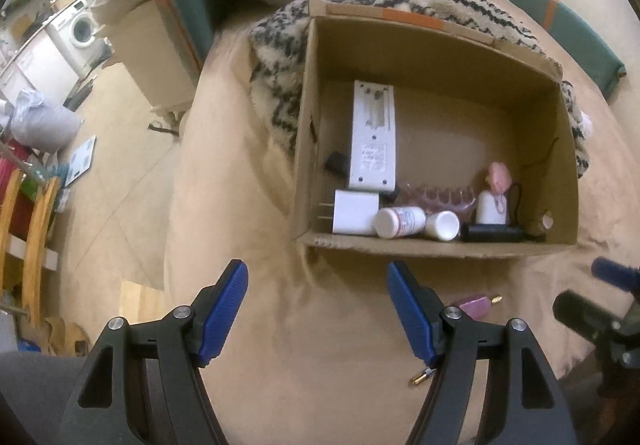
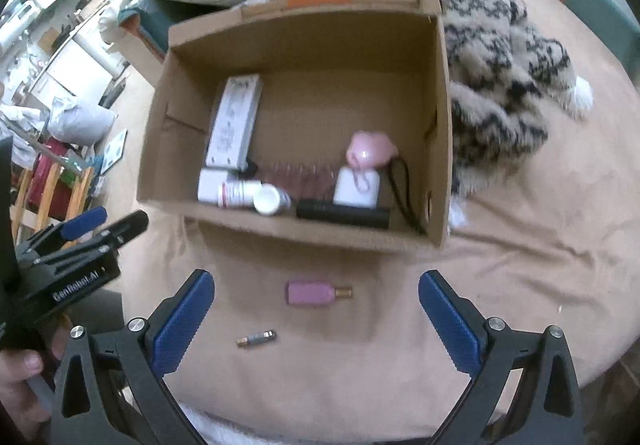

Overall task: Organize rigid objects
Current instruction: 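Grasp the pink bottle with gold cap beside the box with the right gripper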

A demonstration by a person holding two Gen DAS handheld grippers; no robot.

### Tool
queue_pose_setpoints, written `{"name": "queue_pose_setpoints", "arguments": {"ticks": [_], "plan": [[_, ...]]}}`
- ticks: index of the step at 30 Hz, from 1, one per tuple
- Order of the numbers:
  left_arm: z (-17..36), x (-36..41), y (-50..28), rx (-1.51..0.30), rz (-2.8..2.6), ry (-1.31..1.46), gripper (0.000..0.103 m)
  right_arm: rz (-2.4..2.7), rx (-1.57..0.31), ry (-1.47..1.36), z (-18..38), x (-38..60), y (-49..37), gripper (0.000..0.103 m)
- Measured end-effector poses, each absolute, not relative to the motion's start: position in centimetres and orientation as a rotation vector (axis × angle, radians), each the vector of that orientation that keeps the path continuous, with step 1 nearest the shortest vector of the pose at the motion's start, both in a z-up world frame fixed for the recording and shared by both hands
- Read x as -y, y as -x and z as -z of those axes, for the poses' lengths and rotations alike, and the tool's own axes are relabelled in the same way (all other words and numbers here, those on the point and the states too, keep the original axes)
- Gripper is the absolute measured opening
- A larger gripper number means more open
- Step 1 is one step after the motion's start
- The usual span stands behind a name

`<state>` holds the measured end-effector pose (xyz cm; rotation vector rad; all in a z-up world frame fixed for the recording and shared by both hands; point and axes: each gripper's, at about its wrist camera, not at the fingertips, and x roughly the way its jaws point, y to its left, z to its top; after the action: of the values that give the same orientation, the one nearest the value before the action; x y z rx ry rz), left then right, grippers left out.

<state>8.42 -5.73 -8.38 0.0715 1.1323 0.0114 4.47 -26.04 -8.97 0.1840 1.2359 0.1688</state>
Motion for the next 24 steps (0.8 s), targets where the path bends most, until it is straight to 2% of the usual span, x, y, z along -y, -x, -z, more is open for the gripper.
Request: {"name": "queue_pose_setpoints", "arguments": {"ticks": [12,20,24], "plan": [[9.5,5.0,-8.0,-1.153,-0.054,-0.037,0.069,-0.144,-1.394,-0.412,14.5,27.4,-5.9,0.103],[10.3,4.9,-8.0,-1.2,-0.03,-0.019,0.069,-0.118,-1.516,-0.097,19.2,22.1,-7.4,0.103],[10.4,4.7,-8.2,-1.206,-0.036,-0.006,0.069,-0.109,-1.554,-0.063,20.7,21.2,-7.5,0.103]]}}
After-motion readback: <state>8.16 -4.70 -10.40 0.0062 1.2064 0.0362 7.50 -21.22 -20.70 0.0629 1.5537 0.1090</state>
